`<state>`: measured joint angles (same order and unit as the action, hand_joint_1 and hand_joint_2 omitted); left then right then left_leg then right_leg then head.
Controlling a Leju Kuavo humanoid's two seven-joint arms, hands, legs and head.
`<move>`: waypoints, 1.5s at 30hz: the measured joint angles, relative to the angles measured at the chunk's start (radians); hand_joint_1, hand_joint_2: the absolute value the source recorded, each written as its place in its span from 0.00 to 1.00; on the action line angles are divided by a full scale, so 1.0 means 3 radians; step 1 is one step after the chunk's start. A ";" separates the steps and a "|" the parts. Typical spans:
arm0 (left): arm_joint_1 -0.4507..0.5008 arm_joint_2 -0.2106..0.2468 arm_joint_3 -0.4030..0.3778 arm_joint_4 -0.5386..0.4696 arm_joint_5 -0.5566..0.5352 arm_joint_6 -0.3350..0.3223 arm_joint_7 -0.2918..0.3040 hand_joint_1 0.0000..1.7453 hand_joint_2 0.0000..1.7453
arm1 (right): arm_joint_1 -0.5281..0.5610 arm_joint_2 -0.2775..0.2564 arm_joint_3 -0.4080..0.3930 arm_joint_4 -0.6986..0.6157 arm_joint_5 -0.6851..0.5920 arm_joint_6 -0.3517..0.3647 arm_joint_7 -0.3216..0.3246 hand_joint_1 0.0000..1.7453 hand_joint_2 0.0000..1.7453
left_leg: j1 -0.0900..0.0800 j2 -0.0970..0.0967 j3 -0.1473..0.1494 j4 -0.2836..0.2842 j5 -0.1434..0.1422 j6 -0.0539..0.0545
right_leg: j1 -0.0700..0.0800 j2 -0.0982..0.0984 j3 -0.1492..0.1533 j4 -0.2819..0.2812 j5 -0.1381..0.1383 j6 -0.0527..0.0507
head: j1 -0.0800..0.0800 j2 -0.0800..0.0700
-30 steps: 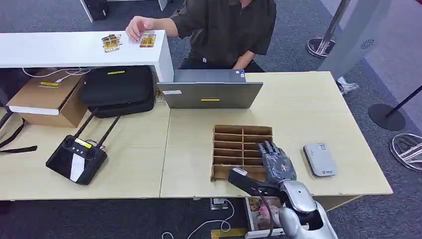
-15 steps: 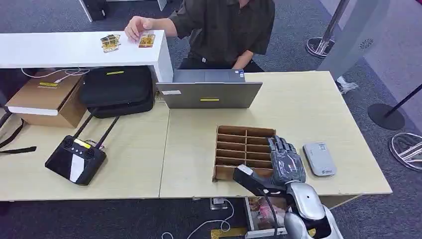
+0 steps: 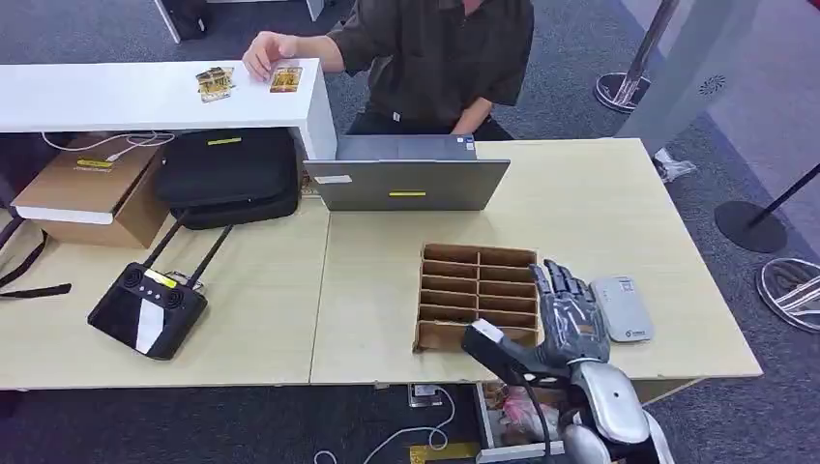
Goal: Pass the card to the sensor for recognition and then transmit it.
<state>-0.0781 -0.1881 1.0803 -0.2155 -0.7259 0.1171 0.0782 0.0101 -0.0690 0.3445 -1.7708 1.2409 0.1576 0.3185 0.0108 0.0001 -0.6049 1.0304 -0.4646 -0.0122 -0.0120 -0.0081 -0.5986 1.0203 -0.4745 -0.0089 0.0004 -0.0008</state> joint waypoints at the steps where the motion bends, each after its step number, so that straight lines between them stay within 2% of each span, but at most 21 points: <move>1: 0.0000 0.0000 0.0000 0.0000 -0.0001 0.0000 0.0001 0.00 0.00 | 0.0011 0.0000 -0.0003 -0.0010 0.0008 0.0017 0.0000 0.00 1.00 | 0.0000 0.0000 0.0000 0.0000 0.0000 0.0000 | 0.0000 0.0000 0.0000 0.0000 0.0000 0.0000 | -0.0001 0.0000; 11: -0.0001 0.0000 0.0000 0.0000 -0.0039 -0.0009 0.0003 0.00 0.00 | 0.0108 0.0011 -0.0005 0.0017 -0.0099 0.0146 0.0011 0.00 1.00 | 0.0000 0.0000 0.0000 0.0000 0.0000 0.0000 | 0.0000 0.0000 0.0000 0.0000 0.0000 0.0000 | -0.0001 0.0000; 18: -0.0001 0.0001 0.0000 0.0000 -0.0052 -0.0014 0.0003 0.00 0.00 | 0.0136 0.0045 -0.0041 0.0074 -0.0263 0.0079 -0.0025 0.00 1.00 | 0.0000 0.0000 0.0000 0.0000 0.0000 0.0000 | 0.0000 0.0000 0.0000 0.0000 0.0000 0.0000 | -0.0001 0.0000; 45: -0.0001 0.0003 0.0000 0.0000 -0.0094 -0.0032 -0.0003 0.00 0.00 | 0.0097 0.0162 -0.0047 0.0225 -0.0315 -0.0098 -0.0094 0.00 1.00 | 0.0000 0.0000 0.0000 0.0000 0.0000 0.0000 | 0.0000 0.0000 0.0000 0.0001 0.0000 0.0000 | -0.0001 0.0000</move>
<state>-0.0783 -0.1873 1.0803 -0.2155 -0.7542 0.1076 0.0774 0.0391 -0.0206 0.3304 -1.7033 1.1463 0.1282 0.2903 0.0109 0.0001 -0.6050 1.0303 -0.4647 -0.0122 -0.0120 -0.0081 -0.5986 1.0205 -0.4746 -0.0089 0.0000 -0.0008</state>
